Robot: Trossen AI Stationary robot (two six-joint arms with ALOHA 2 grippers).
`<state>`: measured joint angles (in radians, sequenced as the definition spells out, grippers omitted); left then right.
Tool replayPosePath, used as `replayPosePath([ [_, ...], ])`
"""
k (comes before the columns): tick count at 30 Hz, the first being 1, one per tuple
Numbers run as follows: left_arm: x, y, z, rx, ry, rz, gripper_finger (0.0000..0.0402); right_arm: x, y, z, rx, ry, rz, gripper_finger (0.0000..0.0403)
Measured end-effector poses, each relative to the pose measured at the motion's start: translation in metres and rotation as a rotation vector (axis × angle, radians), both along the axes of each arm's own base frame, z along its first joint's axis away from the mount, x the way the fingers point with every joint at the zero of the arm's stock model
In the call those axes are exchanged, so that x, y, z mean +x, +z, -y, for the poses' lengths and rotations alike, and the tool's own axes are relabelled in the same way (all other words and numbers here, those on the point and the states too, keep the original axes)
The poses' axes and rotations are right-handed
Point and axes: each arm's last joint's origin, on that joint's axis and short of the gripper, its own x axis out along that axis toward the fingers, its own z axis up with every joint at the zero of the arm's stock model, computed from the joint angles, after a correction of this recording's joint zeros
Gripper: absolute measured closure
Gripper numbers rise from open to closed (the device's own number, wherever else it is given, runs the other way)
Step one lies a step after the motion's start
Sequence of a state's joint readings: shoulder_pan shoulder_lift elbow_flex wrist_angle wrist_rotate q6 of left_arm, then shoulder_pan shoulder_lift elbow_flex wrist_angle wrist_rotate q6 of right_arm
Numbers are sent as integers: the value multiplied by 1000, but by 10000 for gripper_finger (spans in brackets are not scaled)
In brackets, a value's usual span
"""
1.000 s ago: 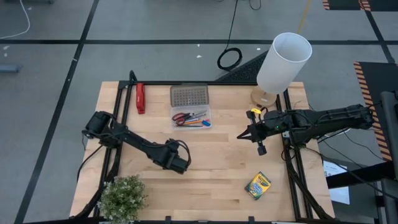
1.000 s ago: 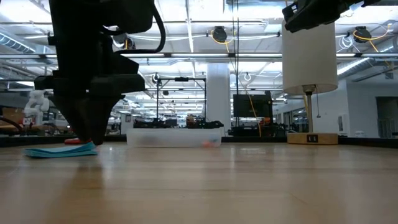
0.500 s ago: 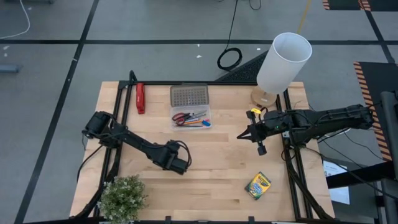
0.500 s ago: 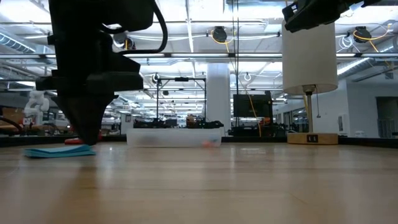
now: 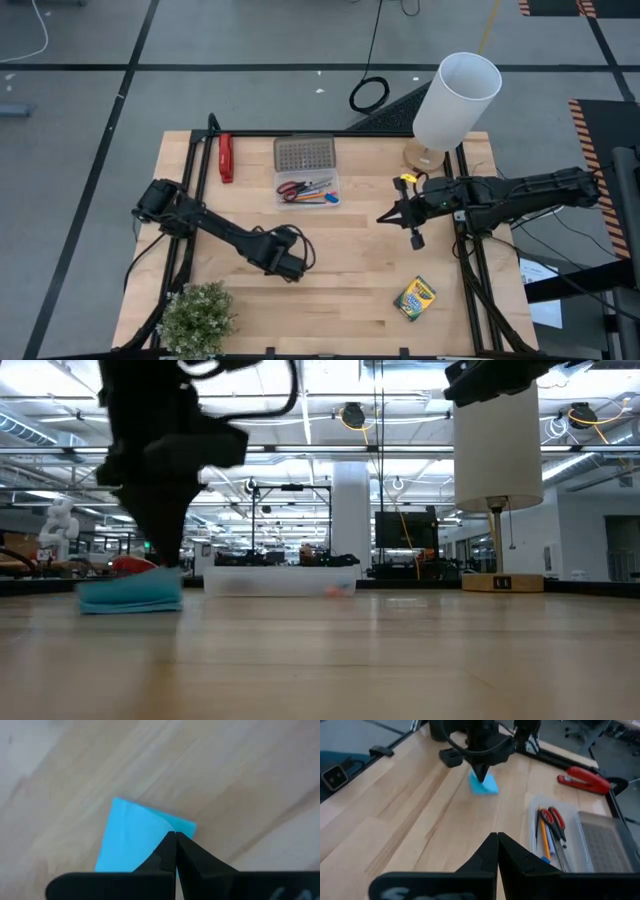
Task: Pack school essentials
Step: Put the blue sticky note into the black supply box
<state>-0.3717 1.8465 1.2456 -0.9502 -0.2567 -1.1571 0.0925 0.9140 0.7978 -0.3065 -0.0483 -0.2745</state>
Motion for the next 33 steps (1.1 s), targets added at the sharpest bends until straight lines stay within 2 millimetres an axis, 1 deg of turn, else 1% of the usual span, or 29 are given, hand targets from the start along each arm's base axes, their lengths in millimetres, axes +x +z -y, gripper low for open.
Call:
replayPosePath([
  [5,10,20,3,28,-95,31,400,17,-9,-2,-27,17,-9,403],
  [10,15,36,5,58,-159,42,400,39,-26,-4,-78,47,-42,403],
  [16,20,53,6,96,-216,53,401,66,-47,-6,-131,79,-37,403],
  [21,25,67,7,124,-273,73,401,81,-65,-8,-210,130,-56,397],
  [24,28,75,9,137,-317,91,401,90,-76,-11,-270,169,-43,371],
  [26,30,81,10,145,-353,104,401,97,-82,-15,-320,180,-22,343],
  [31,34,96,15,155,-446,136,400,114,-100,-31,-480,130,42,254],
  [33,35,99,16,161,-478,140,400,118,-106,-38,-534,154,62,218],
])
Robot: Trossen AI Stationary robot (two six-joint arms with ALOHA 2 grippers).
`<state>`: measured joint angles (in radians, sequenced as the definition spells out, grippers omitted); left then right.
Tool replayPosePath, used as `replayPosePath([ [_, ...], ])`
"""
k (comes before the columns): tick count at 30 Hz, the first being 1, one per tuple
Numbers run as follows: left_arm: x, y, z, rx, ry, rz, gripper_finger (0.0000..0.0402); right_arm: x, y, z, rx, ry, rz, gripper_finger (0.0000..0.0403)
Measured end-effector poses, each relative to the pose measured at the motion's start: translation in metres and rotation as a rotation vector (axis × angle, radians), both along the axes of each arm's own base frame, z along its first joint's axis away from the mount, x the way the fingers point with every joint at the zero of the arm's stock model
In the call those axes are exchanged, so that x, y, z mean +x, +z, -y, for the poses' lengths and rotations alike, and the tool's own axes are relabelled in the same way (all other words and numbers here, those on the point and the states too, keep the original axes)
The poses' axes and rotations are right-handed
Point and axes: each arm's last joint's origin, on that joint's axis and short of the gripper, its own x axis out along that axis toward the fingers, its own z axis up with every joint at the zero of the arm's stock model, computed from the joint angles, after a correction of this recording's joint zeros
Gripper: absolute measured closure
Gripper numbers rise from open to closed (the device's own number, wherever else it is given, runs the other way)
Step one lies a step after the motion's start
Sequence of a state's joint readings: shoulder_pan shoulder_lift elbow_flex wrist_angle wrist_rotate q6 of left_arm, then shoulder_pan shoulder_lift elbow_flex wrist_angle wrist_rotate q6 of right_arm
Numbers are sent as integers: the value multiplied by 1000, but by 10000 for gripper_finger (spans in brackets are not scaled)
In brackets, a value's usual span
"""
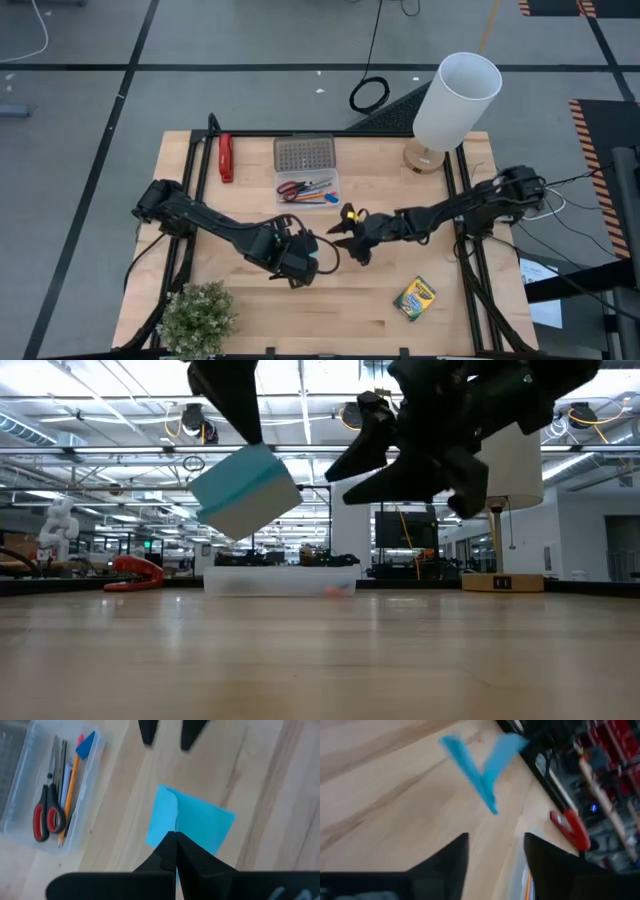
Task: Pack school essentials
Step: Put the blue sticky note into the black supply box
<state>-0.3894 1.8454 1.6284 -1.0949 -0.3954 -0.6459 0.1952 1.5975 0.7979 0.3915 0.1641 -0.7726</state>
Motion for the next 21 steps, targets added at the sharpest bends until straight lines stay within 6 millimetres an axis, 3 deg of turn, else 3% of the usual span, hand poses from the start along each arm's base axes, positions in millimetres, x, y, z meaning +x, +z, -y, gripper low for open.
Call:
replayPosePath([
  [4,-1,3,5,9,-48,2,401,7,-10,-12,-96,29,50,170],
  [8,1,5,12,9,-104,36,398,12,-12,-18,-121,41,118,160],
  [21,11,10,20,25,-223,136,399,11,-14,-34,-181,148,157,224],
])
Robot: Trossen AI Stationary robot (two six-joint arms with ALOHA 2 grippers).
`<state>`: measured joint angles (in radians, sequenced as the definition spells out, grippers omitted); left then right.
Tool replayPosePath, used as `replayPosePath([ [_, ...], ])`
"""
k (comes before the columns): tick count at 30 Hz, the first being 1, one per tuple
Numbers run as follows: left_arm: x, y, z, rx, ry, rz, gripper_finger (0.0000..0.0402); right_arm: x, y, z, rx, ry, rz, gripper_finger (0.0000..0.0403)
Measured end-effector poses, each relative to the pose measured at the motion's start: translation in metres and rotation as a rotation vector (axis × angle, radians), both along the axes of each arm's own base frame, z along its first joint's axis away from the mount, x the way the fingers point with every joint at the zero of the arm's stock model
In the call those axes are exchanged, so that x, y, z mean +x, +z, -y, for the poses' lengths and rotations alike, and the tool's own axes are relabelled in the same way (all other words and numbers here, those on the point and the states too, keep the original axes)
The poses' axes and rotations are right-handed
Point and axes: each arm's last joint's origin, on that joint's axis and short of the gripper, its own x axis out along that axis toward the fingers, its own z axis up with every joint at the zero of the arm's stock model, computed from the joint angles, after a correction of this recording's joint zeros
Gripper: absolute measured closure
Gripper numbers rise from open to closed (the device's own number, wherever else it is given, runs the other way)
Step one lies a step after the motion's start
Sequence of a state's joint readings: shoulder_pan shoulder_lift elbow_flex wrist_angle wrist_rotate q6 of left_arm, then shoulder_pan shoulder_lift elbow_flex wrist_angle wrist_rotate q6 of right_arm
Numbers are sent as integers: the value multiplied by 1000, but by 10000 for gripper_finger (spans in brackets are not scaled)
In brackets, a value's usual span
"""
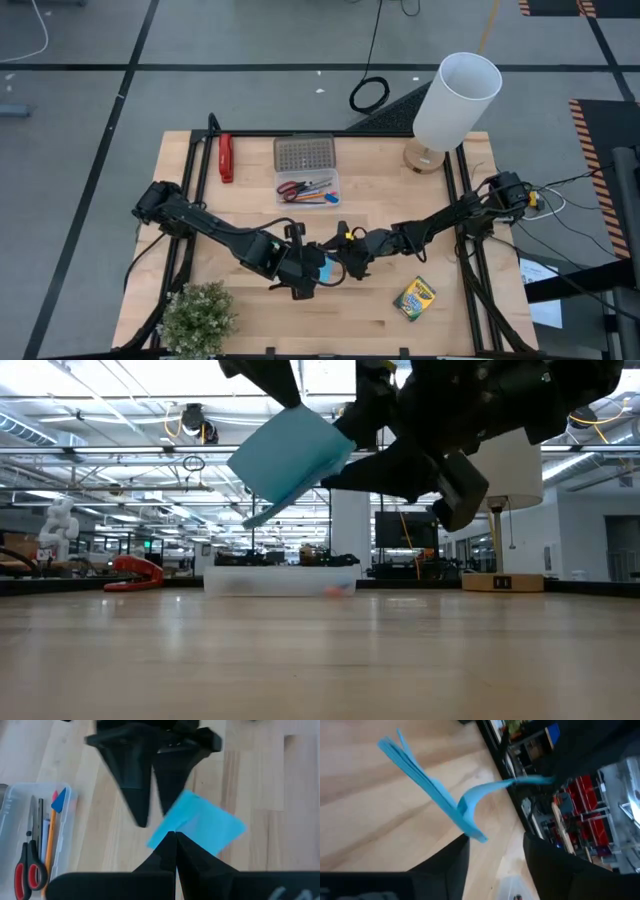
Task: Pack school essentials
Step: Put the blue sticky note into the black supply box
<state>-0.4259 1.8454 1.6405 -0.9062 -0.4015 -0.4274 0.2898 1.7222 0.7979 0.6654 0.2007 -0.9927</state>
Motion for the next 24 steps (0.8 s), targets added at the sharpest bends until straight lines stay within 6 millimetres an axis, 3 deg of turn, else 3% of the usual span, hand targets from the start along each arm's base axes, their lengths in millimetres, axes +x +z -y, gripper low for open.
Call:
replayPosePath([
  [14,0,0,-1,18,7,4,399,0,1,-3,66,82,-2,321],
  [24,-4,-1,3,64,-4,-5,398,0,-1,3,25,-31,-19,293],
])
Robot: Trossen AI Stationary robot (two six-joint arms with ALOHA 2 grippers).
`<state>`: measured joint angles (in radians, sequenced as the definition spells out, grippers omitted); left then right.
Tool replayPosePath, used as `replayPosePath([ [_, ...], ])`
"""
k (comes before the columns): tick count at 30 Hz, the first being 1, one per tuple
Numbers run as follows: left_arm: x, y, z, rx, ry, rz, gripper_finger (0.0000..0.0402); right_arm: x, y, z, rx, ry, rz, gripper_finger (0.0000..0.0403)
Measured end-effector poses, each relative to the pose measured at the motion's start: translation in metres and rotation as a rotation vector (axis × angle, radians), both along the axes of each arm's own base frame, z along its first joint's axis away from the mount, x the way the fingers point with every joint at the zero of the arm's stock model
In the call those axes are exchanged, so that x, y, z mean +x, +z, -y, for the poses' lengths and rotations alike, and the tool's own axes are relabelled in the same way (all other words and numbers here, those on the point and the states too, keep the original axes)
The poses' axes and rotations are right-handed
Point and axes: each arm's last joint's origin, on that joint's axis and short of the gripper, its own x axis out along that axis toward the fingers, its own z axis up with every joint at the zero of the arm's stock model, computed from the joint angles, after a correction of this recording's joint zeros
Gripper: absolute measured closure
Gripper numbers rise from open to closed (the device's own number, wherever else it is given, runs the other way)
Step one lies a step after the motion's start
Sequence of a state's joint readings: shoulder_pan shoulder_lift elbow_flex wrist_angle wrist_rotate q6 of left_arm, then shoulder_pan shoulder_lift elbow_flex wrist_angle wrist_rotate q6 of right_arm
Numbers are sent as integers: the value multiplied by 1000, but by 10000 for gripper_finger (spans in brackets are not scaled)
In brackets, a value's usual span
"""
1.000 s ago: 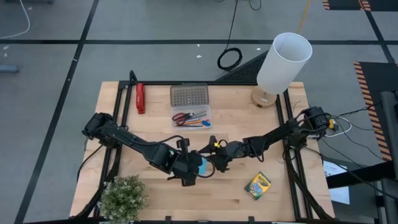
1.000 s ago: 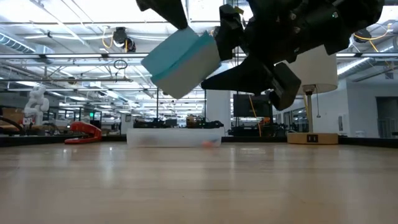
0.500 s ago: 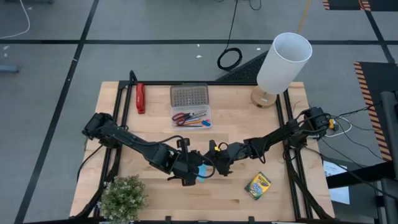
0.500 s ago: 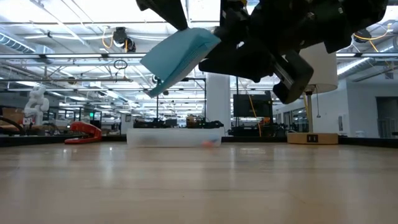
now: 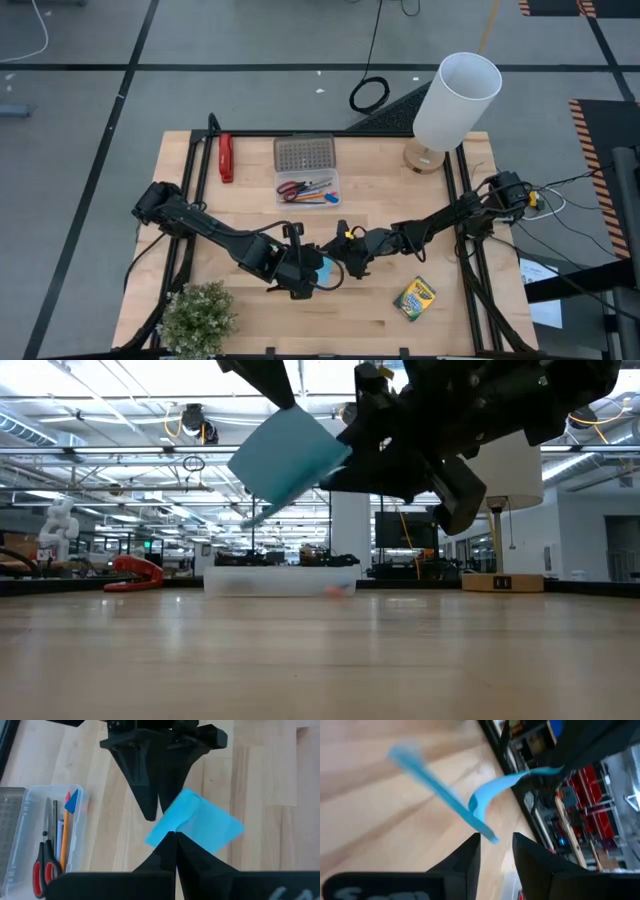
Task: Pack school essentials
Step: Put the blue sticky note into the black supply box
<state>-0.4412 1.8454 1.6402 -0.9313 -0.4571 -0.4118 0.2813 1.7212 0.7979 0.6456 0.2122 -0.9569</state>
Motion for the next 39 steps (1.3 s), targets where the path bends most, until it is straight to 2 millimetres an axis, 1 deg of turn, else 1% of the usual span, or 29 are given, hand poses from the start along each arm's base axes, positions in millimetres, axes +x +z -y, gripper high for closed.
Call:
replayPosePath([
  [2,0,0,-1,9,4,-3,398,-1,0,1,-7,-26,-15,282],
  [7,-1,0,-2,48,22,4,398,-3,3,2,68,-56,-20,258],
  [11,-3,6,-7,76,43,28,399,-3,5,2,104,-67,-25,247],
  [16,-8,17,-12,120,67,68,398,-4,4,2,121,-72,-29,246],
  [24,-8,18,-12,139,62,73,397,-4,4,2,157,-88,-32,247],
  [27,-7,17,-12,109,66,71,397,-5,2,3,140,-113,-53,247],
  [29,-8,11,-11,72,70,65,397,-6,0,3,146,-121,-75,247],
  [32,-11,-5,-6,19,54,23,396,-6,-1,3,212,-149,-92,247],
  [36,-21,-37,6,-20,20,-9,393,-8,-4,3,332,-158,-142,247],
  [39,-31,-63,19,-32,-28,4,370,-9,-6,3,399,-158,-181,247],
])
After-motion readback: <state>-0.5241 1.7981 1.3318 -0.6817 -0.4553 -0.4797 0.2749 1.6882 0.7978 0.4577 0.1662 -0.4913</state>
